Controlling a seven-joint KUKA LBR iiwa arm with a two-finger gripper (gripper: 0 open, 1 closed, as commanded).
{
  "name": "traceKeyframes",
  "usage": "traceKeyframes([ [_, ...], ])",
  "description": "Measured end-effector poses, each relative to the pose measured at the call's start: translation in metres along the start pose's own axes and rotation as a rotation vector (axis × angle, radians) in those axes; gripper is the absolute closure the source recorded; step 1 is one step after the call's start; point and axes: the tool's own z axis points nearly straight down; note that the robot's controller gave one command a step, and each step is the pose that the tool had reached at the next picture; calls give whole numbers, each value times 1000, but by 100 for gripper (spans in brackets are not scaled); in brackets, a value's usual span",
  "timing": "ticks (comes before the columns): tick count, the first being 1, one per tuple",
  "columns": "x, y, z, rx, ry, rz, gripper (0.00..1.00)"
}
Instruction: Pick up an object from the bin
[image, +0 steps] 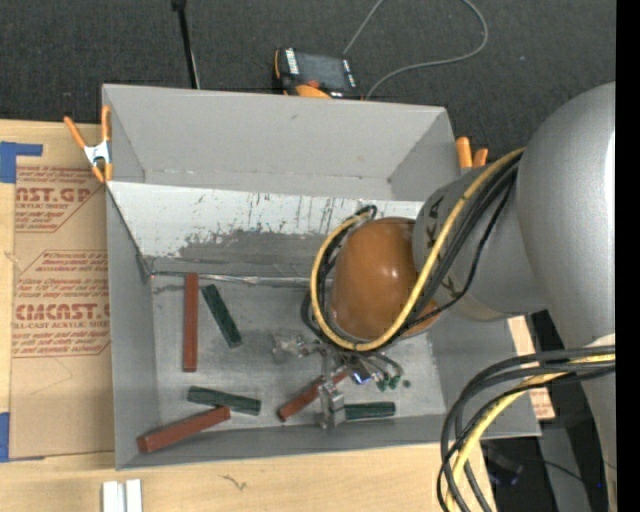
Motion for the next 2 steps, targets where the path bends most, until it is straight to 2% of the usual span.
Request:
traceKeyframes([
  [1,-2,1,-3,1,-4,-2,100],
  [2,-2,23,-149,4,-12,-16,100],
])
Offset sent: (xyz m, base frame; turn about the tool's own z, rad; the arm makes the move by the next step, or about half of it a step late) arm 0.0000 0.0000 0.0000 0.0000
